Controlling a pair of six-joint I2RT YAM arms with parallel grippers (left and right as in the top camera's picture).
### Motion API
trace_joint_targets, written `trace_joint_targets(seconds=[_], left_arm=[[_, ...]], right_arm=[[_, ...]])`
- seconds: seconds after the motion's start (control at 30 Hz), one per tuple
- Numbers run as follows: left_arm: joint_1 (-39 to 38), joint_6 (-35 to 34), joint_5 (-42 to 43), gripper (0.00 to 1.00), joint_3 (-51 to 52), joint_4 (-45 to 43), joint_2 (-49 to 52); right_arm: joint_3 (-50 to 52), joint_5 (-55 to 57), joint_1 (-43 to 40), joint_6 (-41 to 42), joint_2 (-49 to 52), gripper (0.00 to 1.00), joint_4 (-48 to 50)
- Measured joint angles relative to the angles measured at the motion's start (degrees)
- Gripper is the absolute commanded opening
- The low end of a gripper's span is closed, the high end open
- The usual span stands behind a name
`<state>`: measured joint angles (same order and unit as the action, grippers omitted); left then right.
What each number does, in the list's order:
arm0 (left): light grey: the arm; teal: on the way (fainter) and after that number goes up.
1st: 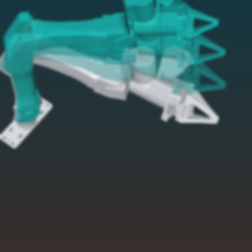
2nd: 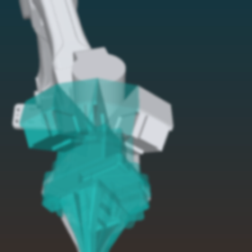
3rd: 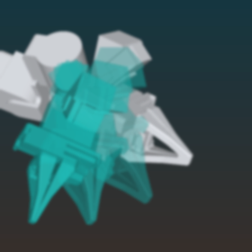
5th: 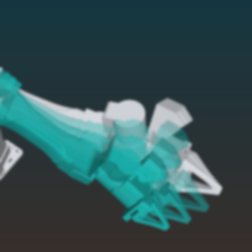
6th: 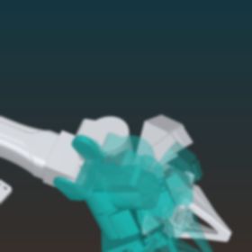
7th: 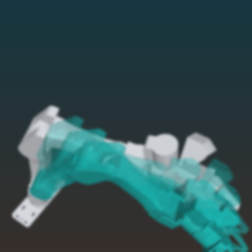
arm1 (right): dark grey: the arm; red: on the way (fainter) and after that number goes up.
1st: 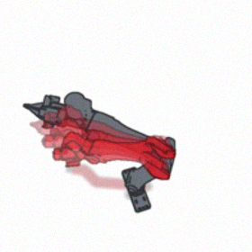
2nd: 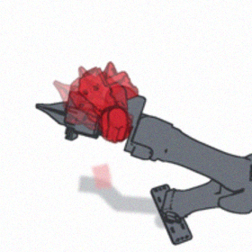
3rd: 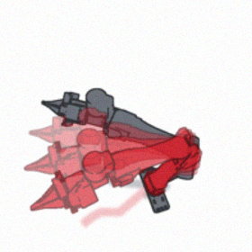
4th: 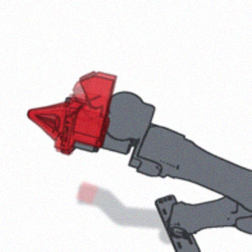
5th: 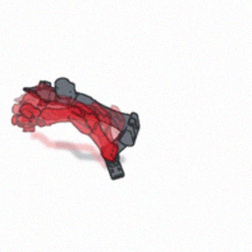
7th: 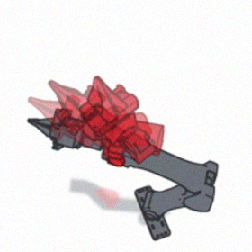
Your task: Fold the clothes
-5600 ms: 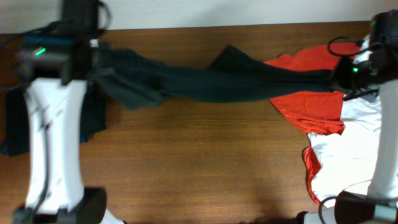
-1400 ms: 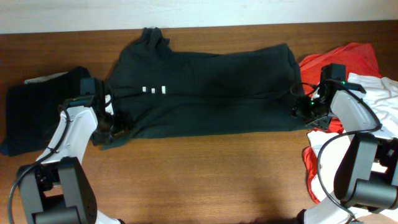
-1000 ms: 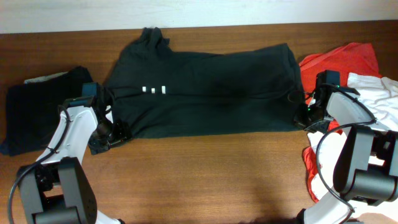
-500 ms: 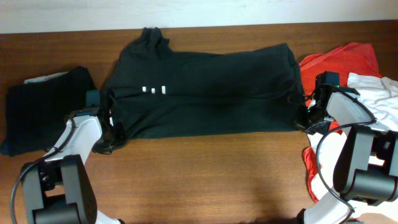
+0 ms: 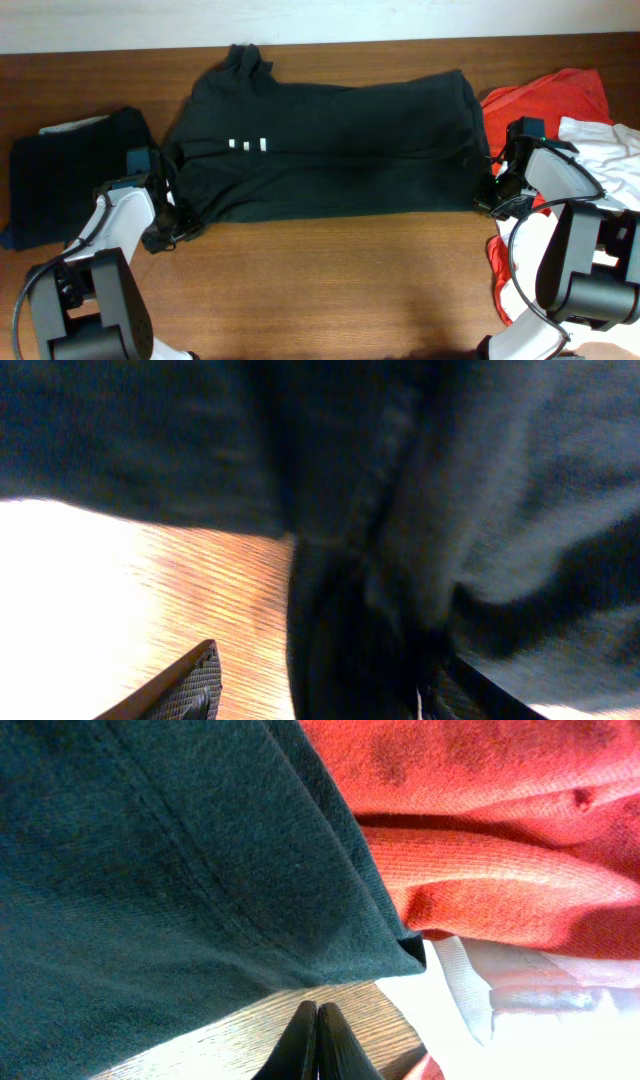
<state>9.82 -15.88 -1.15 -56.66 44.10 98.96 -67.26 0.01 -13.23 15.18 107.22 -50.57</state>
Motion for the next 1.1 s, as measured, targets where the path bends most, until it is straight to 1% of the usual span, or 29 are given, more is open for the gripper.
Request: trace_joint_targets(seconds=[0.03,0.07,0.1,0.13,0.17,0.2,0.23,0.27,0.37,0.47,0.53,0.57,0.6,0.63,0.67,0.73,0.97,1.0,1.07,1.1], left_arm=[[0.00,0.00,1.03,0.63,0.00,0.00,0.00],[0.00,0.00,1.25,0.60,0.00,-0.09,0.00],[0.00,0.00,1.20,0.52,0.00,-0.55,0.00],[0.00,0.00,1.18,0.33,0.00,-1.14,0.00],[0.00,-0.02,1.18,0.23,0.00,-1.51,0.00],[0.00,0.04,1.16,0.15,0.00,-1.55,0.00],[0.00,-0.20,1.18,0.01,0.00,-1.62,0.00],[0.00,-0.09,1.16,0.00,0.00,-2.03,0.00],[0.00,0.00,-0.44,0.00,0.00,-2.54,0.00],[-0.04,-0.70,-7.80,0.00,-1.36,1.97,-0.02],[-0.04,-2.47,-13.29,0.00,-3.58,4.70,-0.46],[-0.04,-2.99,-14.47,0.01,-4.13,4.90,-0.87],[-0.04,-3.52,-15.52,0.04,-4.63,5.29,-1.38],[-0.04,-3.82,-16.24,0.13,-4.96,6.38,-1.84],[-0.04,-4.13,-16.39,0.16,-5.01,7.26,-1.99],[-0.04,-4.79,-17.07,0.16,-5.03,9.60,-1.99],[-0.04,-4.76,-17.75,0.17,-5.03,11.78,-1.99],[-0.04,-4.76,-17.77,0.30,-5.03,12.15,-1.99],[-0.04,-4.63,-17.84,0.49,-5.03,12.63,-1.99],[-0.04,-4.83,-17.99,0.51,-5.05,12.87,-1.99]], right_arm=[[0.00,-0.02,0.00,-0.02,0.00,0.05,0.00],[0.00,0.00,0.00,-0.04,0.00,0.05,0.00],[0.00,0.00,0.00,-0.11,0.00,0.05,0.00],[0.00,0.00,0.00,-0.17,0.00,0.05,-0.02],[0.00,0.00,0.00,-0.17,0.00,0.05,0.00],[0.00,0.00,0.00,-0.15,0.00,0.05,-0.02],[0.00,0.00,0.00,-0.15,0.00,0.05,-0.07],[0.00,0.00,0.00,-0.15,0.00,0.05,-0.15],[0.00,0.00,0.00,-0.17,0.00,0.04,-0.57],[0.00,1.27,0.00,-0.13,0.00,0.04,-1.77],[0.00,3.82,0.00,-0.17,0.00,0.04,-2.89],[0.00,4.61,0.00,-0.15,0.00,0.04,-3.21],[0.00,5.51,0.00,-0.15,0.00,0.04,-3.39],[0.00,6.05,0.00,-0.20,0.00,0.04,-3.56],[0.00,6.40,0.00,-0.20,0.00,0.04,-3.91],[0.00,6.69,0.00,-0.17,0.00,0.04,-5.29],[0.00,9.44,0.00,0.15,0.00,0.04,-11.78],[0.00,9.64,0.00,0.48,0.00,0.04,-12.28],[0.00,9.64,0.00,0.90,0.00,0.04,-12.50],[0.00,9.64,0.00,0.96,0.00,0.04,-12.68]])
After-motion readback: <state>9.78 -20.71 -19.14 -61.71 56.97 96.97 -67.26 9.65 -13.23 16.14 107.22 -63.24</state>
